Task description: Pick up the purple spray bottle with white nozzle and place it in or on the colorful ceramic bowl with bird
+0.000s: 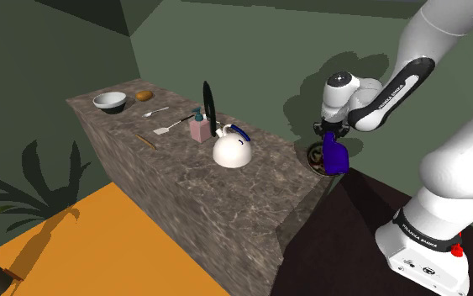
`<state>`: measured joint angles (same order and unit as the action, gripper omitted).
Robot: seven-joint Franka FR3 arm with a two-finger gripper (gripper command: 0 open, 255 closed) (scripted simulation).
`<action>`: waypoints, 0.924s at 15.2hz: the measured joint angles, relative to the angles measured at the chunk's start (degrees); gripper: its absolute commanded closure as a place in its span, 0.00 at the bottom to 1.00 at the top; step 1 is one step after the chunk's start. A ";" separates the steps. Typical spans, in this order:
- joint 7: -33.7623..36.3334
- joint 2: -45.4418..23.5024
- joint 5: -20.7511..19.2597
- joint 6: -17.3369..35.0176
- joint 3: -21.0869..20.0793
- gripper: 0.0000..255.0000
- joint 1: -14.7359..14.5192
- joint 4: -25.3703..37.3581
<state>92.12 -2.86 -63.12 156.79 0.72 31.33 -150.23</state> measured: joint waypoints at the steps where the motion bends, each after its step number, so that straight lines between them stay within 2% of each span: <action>1: 1.10 -0.93 -1.19 0.33 0.15 1.00 0.05 0.49; 6: 8.70 -5.82 -8.96 2.25 1.33 1.00 -0.03 2.98; 13: 10.40 -7.01 -10.51 2.43 1.54 1.00 -0.23 3.58; 14: 10.45 -6.96 -10.49 2.39 1.50 0.00 -0.27 3.53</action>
<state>102.57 -9.82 -73.61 159.18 2.22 31.05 -146.70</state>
